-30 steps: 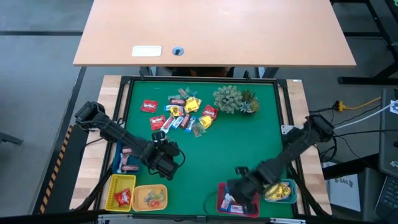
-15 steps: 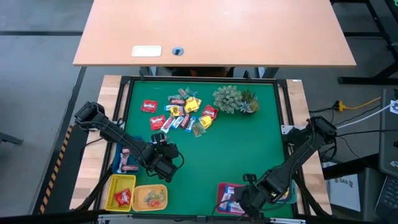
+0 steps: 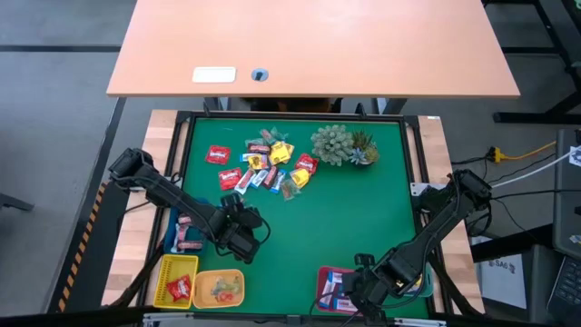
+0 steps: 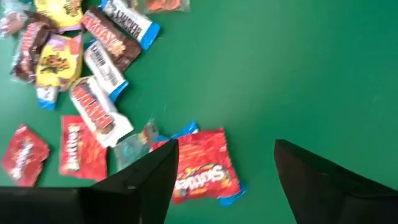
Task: Sort candy
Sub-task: Put the red candy into the yellow bin
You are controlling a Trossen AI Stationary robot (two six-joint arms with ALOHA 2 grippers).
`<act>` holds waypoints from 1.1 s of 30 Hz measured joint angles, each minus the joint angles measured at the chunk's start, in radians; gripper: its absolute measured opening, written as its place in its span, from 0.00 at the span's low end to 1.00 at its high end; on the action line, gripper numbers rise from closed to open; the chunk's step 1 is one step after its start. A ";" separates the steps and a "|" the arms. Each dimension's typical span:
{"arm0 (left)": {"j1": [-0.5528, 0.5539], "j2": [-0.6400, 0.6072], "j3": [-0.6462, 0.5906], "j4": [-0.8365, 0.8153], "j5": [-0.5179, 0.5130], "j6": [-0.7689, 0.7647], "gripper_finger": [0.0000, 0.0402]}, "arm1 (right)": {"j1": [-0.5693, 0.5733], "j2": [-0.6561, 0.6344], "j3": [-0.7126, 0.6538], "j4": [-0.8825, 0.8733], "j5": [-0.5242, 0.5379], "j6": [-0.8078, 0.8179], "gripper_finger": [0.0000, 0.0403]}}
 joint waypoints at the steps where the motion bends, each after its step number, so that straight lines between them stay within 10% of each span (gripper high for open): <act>1: 0.000 0.000 -0.013 0.024 -0.003 0.000 0.63 | 0.000 0.000 0.000 0.000 0.000 0.000 0.47; 33: 0.033 -0.002 -0.454 0.456 -0.018 -0.005 0.61 | 0.000 0.000 0.000 0.000 0.000 -0.001 0.47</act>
